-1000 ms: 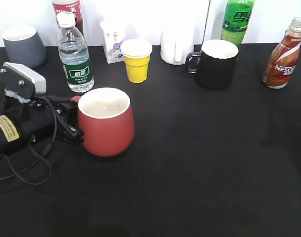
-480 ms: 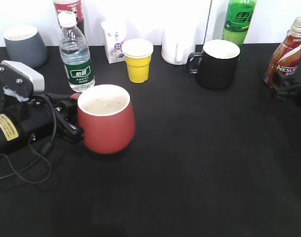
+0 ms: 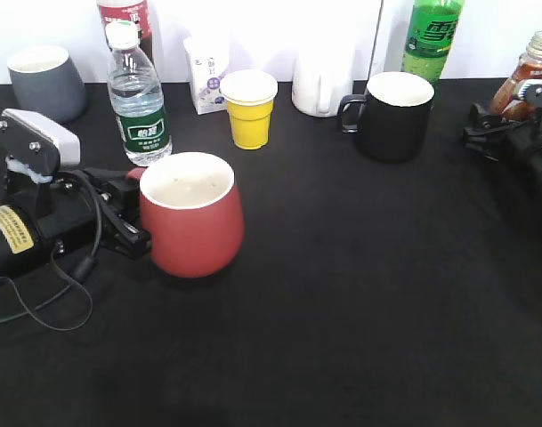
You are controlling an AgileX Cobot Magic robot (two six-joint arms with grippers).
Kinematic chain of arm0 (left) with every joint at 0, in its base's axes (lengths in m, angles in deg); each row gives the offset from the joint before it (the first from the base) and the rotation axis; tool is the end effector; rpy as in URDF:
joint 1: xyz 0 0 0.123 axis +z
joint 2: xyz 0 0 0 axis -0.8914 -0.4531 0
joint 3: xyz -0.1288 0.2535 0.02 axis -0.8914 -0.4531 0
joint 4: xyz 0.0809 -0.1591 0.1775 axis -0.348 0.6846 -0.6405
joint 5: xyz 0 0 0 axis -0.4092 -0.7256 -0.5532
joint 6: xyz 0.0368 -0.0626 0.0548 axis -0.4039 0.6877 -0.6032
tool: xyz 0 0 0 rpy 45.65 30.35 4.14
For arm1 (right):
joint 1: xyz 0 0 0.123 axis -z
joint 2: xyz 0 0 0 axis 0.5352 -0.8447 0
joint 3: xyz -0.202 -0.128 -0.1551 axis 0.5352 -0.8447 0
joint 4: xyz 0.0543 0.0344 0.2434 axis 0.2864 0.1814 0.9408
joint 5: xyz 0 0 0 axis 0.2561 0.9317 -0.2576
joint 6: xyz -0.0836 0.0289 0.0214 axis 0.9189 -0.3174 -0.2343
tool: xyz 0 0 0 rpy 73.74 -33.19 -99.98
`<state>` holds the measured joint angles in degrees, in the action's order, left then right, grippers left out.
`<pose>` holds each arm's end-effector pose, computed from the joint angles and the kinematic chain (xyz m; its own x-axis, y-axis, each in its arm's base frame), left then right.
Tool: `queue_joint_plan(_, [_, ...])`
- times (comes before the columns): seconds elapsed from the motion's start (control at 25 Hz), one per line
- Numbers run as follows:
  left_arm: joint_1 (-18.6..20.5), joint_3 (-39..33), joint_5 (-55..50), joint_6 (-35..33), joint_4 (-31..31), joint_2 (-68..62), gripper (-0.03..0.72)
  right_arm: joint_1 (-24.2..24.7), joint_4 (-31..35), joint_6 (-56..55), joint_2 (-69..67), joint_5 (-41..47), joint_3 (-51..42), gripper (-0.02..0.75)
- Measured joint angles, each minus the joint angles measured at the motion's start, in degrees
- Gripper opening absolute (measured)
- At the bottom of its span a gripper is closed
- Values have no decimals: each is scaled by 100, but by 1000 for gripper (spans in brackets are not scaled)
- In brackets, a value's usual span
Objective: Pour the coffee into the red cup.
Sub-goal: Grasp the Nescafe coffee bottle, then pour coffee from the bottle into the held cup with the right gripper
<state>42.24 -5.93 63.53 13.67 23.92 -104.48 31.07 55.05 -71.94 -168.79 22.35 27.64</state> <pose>0.2497 -0.1266 0.1449 -0.1552 0.1423 -0.9776 0.6477 0.7618 0.0081 0.3975 0.0008 0.0849 -0.0708 0.0514 -0.9962 0.0707 0.9964 0.0464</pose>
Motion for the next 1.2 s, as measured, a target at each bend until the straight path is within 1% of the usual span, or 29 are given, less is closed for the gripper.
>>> queue_joint_plan(0.08, [0,0,0,0,0,0,65,0,-5,0,-50,-26,10,552])
queue_joint_plan(0.12, [0,0,0,0,0,0,65,0,6,0,-62,-68,10,532])
queue_joint_plan(0.4, [0,0,6,0,0,0,65,0,-18,0,-73,-127,10,532])
queue_joint_plan(0.48, [0,0,6,0,0,0,65,0,-142,0,33,-71,0,531])
queue_joint_plan(0.56, [0,0,6,0,0,0,65,0,-426,0,337,-76,-72,531])
queue_joint_plan(0.6, [0,0,6,0,0,0,65,0,-685,0,530,-78,-200,531])
queue_joint_plan(0.72, [0,0,11,0,0,0,65,0,-1428,-201,1365,-78,-892,531])
queue_joint_plan(0.8, [0,0,11,0,0,0,65,-23,-1770,-375,2024,-7,-1360,531])
queue_joint_plan(0.88, [0,0,54,0,-5,0,65,-305,-1820,-399,2580,357,-1548,531])
queue_joint_plan(1.0, [0,0,164,0,-16,0,67,-1107,-1860,-404,2829,616,-1566,531])
queue_joint_plan(1.08, [0,0,171,0,-84,0,67,-1658,-1743,-292,2829,684,-1571,531])
queue_joint_plan(1.12, [0,0,171,0,-155,0,67,-1920,-1653,-154,2829,783,-1511,531])
queue_joint_plan(1.2, [0,0,171,0,-382,0,67,-2294,-1615,-49,2829,1261,-1139,531])
